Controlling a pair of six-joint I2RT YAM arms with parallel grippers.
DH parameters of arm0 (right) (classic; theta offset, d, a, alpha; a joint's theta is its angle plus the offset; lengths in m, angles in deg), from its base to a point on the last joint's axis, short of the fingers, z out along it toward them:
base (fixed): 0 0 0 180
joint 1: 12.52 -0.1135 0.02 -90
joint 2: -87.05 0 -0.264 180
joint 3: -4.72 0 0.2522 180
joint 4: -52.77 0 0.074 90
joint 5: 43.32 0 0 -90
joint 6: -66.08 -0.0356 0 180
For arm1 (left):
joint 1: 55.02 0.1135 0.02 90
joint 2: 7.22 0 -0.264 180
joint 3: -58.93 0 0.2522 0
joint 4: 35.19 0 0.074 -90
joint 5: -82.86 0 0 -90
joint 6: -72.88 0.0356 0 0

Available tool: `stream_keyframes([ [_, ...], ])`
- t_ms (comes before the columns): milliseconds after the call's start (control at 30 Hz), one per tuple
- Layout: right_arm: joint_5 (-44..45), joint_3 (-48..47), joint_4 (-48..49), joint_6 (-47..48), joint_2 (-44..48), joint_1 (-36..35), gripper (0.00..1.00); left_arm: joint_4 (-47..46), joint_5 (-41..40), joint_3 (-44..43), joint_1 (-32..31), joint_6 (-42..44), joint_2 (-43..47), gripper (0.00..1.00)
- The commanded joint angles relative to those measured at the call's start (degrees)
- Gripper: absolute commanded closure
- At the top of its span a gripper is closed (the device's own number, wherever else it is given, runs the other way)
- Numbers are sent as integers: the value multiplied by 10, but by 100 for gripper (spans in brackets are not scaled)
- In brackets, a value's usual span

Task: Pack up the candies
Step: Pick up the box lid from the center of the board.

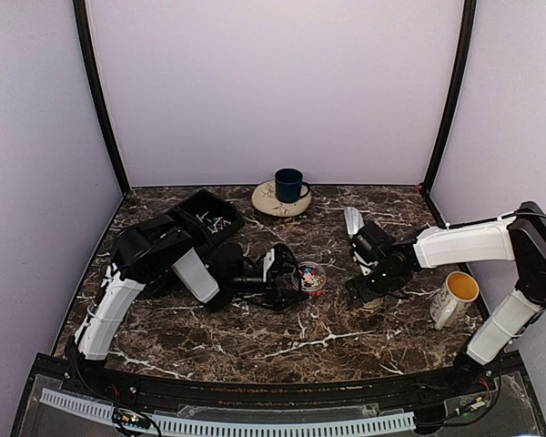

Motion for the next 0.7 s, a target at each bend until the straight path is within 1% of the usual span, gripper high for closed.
stream_keyframes([
  [0, -13, 10, 16, 0, 1, 8, 11, 65, 17, 31, 7, 18, -58, 1],
  [333, -15, 12, 20, 3, -3, 13, 13, 77, 30, 34, 7, 51, -62, 1],
  [567, -6, 15, 20, -1, -2, 18, 10, 78, 44, 28, 8, 53, -71, 1],
  [667, -16, 17, 24, 0, 1, 22, 10, 78, 47, 27, 8, 55, -72, 1],
])
